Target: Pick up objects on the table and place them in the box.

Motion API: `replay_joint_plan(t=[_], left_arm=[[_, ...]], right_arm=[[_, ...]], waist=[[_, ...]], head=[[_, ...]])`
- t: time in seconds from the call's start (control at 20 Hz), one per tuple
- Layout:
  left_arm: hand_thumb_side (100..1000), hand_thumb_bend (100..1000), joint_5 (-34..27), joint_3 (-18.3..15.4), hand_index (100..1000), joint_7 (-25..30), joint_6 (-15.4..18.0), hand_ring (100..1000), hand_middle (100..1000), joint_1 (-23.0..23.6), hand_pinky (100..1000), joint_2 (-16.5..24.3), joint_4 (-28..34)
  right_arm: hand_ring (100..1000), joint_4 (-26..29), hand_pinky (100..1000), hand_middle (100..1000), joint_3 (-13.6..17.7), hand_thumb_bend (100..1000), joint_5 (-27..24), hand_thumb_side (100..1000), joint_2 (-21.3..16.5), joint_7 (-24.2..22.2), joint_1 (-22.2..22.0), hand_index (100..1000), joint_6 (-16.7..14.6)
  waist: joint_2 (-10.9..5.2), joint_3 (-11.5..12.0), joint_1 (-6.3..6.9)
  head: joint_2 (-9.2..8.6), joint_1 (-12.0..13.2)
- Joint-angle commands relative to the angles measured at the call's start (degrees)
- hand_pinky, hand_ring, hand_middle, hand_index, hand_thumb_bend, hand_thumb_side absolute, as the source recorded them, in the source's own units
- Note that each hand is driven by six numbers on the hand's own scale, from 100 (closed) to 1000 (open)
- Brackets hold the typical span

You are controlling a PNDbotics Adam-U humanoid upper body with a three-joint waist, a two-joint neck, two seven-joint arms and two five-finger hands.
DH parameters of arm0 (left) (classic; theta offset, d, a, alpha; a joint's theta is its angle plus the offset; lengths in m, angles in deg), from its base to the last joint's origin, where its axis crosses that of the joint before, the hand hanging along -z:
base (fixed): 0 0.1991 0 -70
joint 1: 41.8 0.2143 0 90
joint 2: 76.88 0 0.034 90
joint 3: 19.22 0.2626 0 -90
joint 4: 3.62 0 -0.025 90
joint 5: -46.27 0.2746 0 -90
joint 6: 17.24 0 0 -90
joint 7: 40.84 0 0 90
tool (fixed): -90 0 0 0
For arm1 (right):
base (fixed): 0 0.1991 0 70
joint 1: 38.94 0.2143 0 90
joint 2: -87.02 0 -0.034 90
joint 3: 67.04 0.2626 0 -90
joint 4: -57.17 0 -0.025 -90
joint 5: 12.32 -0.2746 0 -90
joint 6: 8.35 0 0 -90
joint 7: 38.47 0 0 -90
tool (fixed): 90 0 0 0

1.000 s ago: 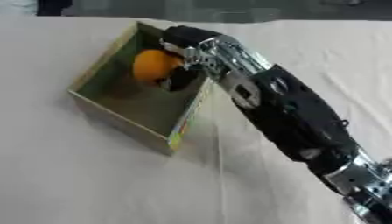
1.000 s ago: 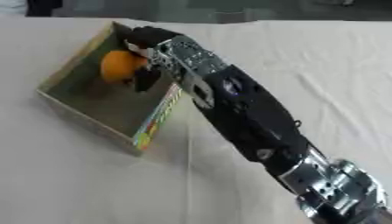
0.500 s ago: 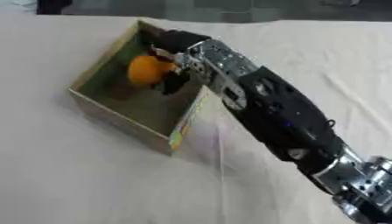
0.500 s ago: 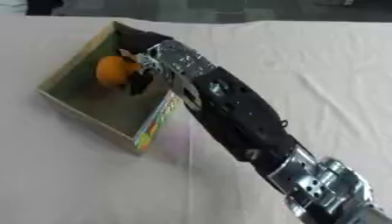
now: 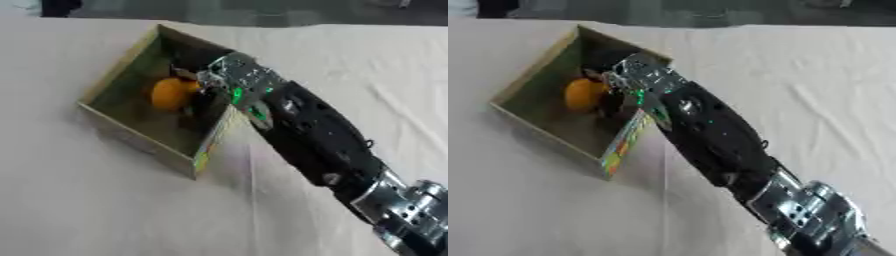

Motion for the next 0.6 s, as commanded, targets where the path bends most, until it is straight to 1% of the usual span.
replay_joint_plan(t=[0.05, 0.15, 0.2, 0.4, 0.6], left_arm=[[943, 100, -0.07, -0.29, 853, -0.15, -0.01, 628, 685, -0.73, 779, 0.68, 0.93], [941, 100, -0.13, -0.39, 853, -0.62, -0.1, 628, 685, -0.72, 779, 0.68, 0.93], [940, 100, -0.19, -0.42, 853, -0.91, -0.16, 628, 685, -0.72, 779, 0.68, 0.93], [939, 100, -0.31, -0.34, 852, -1.38, -0.23, 628, 684, -0.68, 779, 0.75, 0.93], [938, 100, -0.34, -0.31, 852, -1.33, -0.3, 627, 684, -0.66, 779, 0.68, 0.93]], right_arm=[[944, 3.57, 863, 857, 1.32, 100, 0.26, 415, -0.45, -0.17, 2.03, 925, 0.05], [943, 5.4, 863, 857, 1.76, 100, 0.17, 450, -0.79, 0.85, 2.21, 927, 0.93], [939, 6.24, 862, 850, 1.95, 100, 0.1, 452, -0.95, 1.35, 2.29, 922, 1.39], [938, 9.11, 861, 846, 2.57, 100, -0.63, 438, -1.83, 2.41, 2.55, 913, 3.03], [938, 9.71, 861, 843, 2.41, 100, -0.66, 423, -2.39, 1.7, 2.5, 900, 3.35]], waist=[[-1.16, 0.1, 0.33], [-1.22, 0.07, 0.36], [-1.26, 0.04, 0.37], [-1.41, -0.15, 0.38], [-1.47, -0.23, 0.41]], head=[[-0.44, 0.04], [-0.47, 0.1], [-0.48, 0.12], [-0.5, 0.3], [-0.56, 0.43]])
